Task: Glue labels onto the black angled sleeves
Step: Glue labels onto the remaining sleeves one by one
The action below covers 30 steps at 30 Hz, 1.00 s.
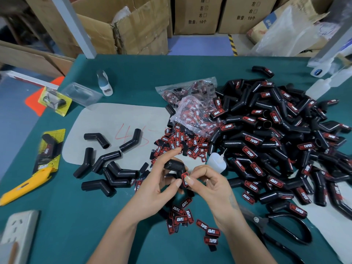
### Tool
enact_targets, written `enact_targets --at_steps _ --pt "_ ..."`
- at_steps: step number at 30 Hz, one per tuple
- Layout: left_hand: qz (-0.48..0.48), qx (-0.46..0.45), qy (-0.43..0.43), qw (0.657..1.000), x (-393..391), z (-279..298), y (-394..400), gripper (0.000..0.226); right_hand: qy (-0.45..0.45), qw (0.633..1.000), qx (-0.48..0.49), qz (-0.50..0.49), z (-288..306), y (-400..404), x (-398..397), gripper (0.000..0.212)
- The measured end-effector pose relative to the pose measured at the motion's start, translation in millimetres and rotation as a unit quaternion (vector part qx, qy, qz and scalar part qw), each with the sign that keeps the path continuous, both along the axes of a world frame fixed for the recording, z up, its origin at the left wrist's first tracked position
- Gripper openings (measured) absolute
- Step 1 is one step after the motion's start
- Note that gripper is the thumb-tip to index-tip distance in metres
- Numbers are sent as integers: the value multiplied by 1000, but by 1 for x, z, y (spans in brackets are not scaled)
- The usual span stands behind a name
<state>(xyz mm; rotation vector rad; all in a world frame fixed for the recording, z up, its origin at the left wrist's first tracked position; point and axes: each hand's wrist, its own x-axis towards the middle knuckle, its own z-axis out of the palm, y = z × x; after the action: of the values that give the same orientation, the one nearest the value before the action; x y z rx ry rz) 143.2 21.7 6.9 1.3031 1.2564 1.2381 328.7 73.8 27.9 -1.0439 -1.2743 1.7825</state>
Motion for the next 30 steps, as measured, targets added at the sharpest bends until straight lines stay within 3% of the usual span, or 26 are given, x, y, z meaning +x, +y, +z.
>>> enact_targets --at_steps 30 --pt "13 12 -4 1000 2 -2 1 63 -2 1000 26 -7 -6 0 -2 21"
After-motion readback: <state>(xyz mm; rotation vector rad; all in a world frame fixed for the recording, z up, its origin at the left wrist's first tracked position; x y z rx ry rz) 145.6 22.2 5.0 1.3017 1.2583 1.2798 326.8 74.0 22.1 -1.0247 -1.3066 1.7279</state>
